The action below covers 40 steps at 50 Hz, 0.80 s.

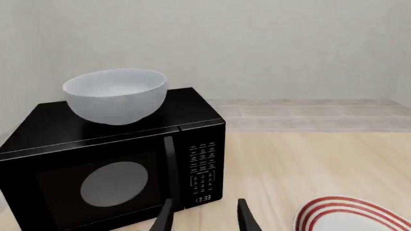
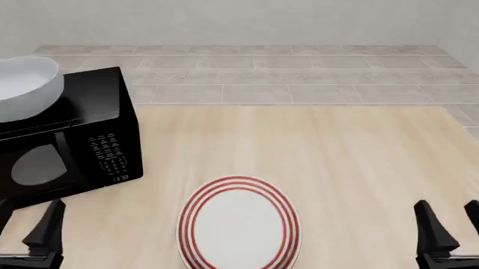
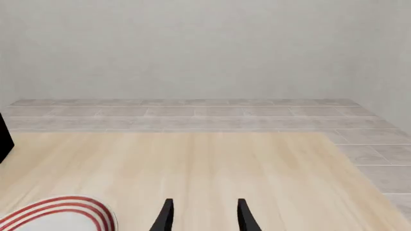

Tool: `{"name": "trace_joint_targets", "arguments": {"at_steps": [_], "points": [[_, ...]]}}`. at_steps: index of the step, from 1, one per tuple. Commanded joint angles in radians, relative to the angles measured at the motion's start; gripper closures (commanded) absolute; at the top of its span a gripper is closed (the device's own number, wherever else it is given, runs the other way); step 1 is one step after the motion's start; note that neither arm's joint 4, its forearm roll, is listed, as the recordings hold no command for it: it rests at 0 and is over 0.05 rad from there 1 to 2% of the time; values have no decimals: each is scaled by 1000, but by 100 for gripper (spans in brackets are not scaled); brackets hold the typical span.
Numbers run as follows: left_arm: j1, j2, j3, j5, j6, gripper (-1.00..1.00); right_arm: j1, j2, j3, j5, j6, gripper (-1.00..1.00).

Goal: Pick up the white bowl and put it on the plate.

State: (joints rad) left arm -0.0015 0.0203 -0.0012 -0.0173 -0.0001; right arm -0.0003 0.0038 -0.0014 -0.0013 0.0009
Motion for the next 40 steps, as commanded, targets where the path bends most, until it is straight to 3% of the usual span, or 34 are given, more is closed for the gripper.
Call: {"name": "trace_joint_targets", "arguments": {"at_steps": [1, 27, 32, 35, 37, 40], "points": [[1, -14, -2, 15, 0, -100, 0, 2, -2, 0, -1, -100], [5, -16, -2, 16, 10, -100, 0, -1, -1, 3, -1, -100], [-4, -6, -87, 73, -6, -100, 0, -1, -1, 3, -1, -100], [-1, 24, -195, 129, 22, -100, 0, -1, -1, 3, -1, -100], [-5, 18, -156, 101, 27, -100, 0, -1, -1, 3, -1, -100], [-9, 46, -184, 105, 34, -100, 0, -1, -1, 3, -1, -100]]}}
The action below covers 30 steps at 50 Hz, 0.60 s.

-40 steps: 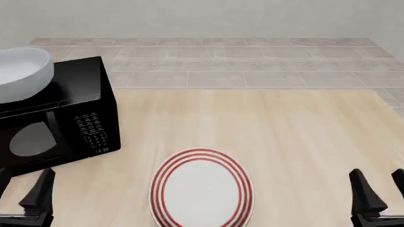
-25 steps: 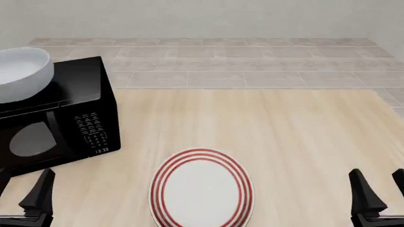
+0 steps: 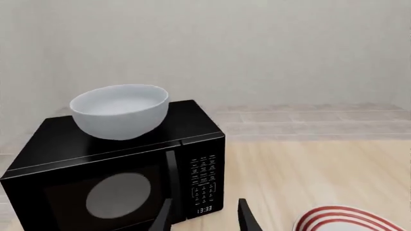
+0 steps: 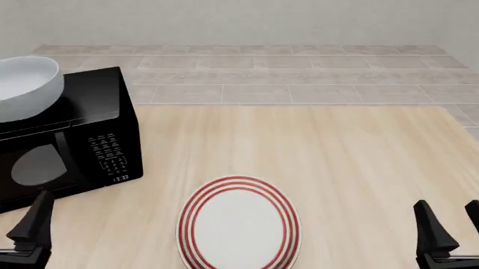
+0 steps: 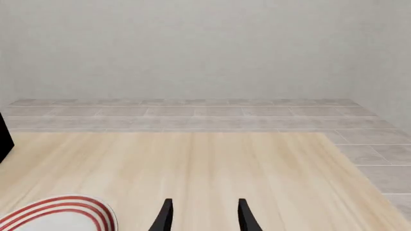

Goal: Pick up the white bowl and put it on the plate.

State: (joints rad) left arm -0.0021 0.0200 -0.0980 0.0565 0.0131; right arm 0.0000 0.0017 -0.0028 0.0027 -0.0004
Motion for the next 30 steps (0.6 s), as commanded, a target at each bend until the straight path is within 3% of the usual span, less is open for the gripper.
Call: {"name": "trace_joint_targets", "arguments": {"at_steps": [1, 5, 7, 9, 12, 15, 18, 22, 23, 24, 25, 26, 27, 29, 30], "points": [[-21, 93, -175, 70, 26, -100, 0, 1, 0, -1, 0, -100], [-16, 125, -177, 29, 55, -100, 0, 1, 0, -1, 0, -100], [-13, 175, -275, 67, 82, -100, 0, 1, 0, -1, 0, -100], [-11, 200, -294, 64, 103, -100, 0, 1, 0, -1, 0, -100], [-9, 236, -307, 59, 120, -100, 0, 1, 0, -1, 0, -100], [18, 217, -252, 5, 151, -100, 0, 1, 0, -1, 0, -100], [56, 260, -279, -1, 147, -100, 0, 1, 0, -1, 0, -100], [15, 290, -320, 15, 170, -100, 0, 1, 0, -1, 0, -100], [22, 318, -404, 60, 170, -100, 0, 1, 0, -1, 0, -100], [2, 318, -348, 25, 176, -100, 0, 1, 0, -1, 1, -100], [-15, 413, -424, 89, 141, -100, 0, 1, 0, -1, 0, -100], [-8, 406, -434, 78, 189, -100, 0, 1, 0, -1, 0, -100], [-12, 395, -436, 74, 191, -100, 0, 1, 0, -1, 0, -100], [-5, 373, -385, 22, 238, -100, 0, 1, 0, -1, 1, -100], [3, 418, -429, 37, 251, -100, 0, 1, 0, -1, 1, -100]]}}
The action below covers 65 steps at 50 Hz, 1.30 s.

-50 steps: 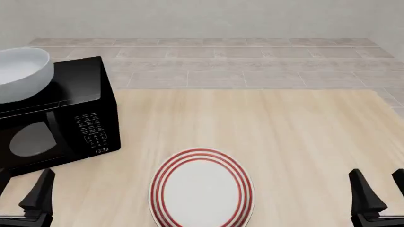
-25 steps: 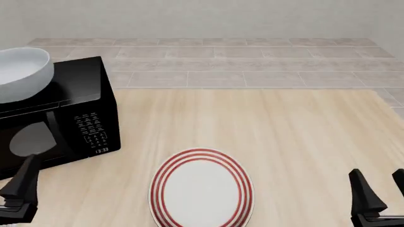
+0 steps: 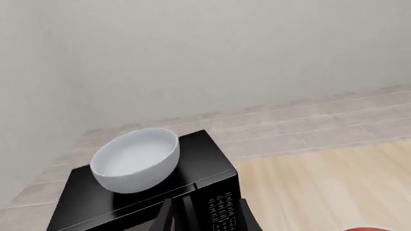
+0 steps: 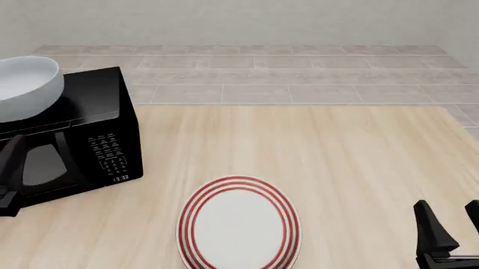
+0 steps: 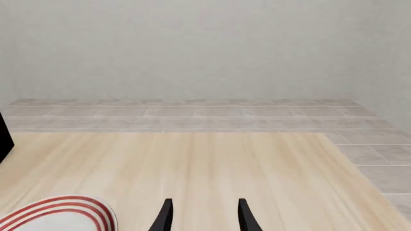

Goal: Pick up the white bowl and put it on the plate.

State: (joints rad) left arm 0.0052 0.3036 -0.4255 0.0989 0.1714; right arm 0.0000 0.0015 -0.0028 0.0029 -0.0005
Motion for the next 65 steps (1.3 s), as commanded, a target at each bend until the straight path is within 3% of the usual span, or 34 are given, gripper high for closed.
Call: {"name": "trace_joint_targets", "arguments": {"at_steps": [1, 2, 11, 14, 17, 22, 24, 31, 36, 38, 40, 52, 59, 60, 65], "points": [[-5, 135, -102, -5, 93, -100, 0, 1, 0, -1, 1, -100], [-7, 158, -183, 34, 106, -100, 0, 1, 0, -1, 0, -100], [-19, 233, -300, 93, 232, -100, 0, 1, 0, -1, 0, -100], [-38, 227, -326, 115, 333, -100, 0, 1, 0, -1, 1, -100], [-12, 257, -382, 136, 322, -100, 0, 1, 0, -1, 0, -100], [-25, 256, -429, 178, 380, -100, 0, 1, 0, -1, 0, -100], [-47, 250, -439, 214, 447, -100, 0, 1, 0, -1, 0, -100], [-64, 255, -463, 273, 540, -100, 0, 1, 0, -1, 0, -100], [-61, 288, -520, 334, 535, -100, 0, 1, 0, -1, 0, -100], [-70, 281, -506, 330, 570, -100, 0, 1, 0, -1, 0, -100], [-64, 308, -533, 365, 543, -100, 0, 1, 0, -1, 0, -100], [-41, 362, -549, 394, 594, -100, 0, 1, 0, -1, 0, -100], [-24, 360, -462, 350, 643, -100, 0, 1, 0, -1, 0, -100], [-28, 369, -498, 387, 644, -100, 0, 1, 0, -1, 0, -100], [-16, 353, -423, 323, 692, -100, 0, 1, 0, -1, 0, -100]]}}
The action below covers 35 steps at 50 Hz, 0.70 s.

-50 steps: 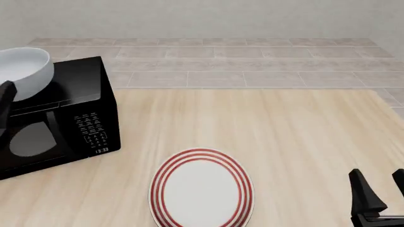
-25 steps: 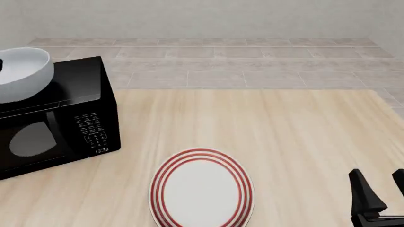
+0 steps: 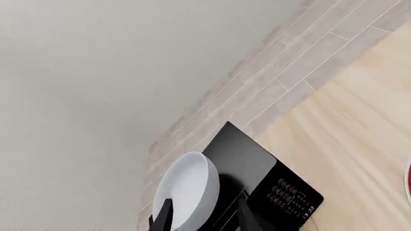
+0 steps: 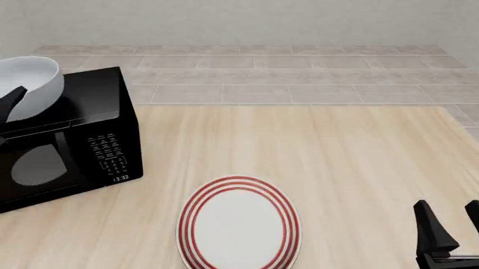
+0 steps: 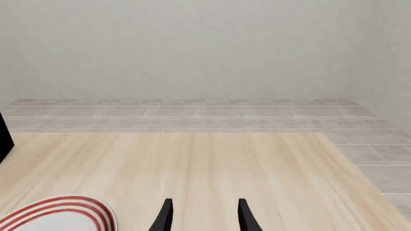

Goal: Pick up the white bowl and put it on the plate.

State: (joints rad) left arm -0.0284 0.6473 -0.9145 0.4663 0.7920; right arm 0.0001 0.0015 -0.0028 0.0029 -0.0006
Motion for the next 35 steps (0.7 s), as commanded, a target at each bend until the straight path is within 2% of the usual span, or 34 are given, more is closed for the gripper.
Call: {"name": "trace_joint_targets", "arguments": {"at_steps": [1, 6, 8, 11, 35], "points": [[18, 12, 63, -39, 66, -100, 0, 1, 0, -1, 0, -100], [29, 33, 81, -68, 73, -100, 0, 1, 0, -1, 1, -100], [56, 54, 113, -140, 104, -100, 0, 1, 0, -1, 0, -100], [44, 47, 134, -142, 112, -100, 0, 1, 0, -1, 1, -100], [86, 223, 159, -302, 144, -100, 0, 1, 0, -1, 0, -100]]}}
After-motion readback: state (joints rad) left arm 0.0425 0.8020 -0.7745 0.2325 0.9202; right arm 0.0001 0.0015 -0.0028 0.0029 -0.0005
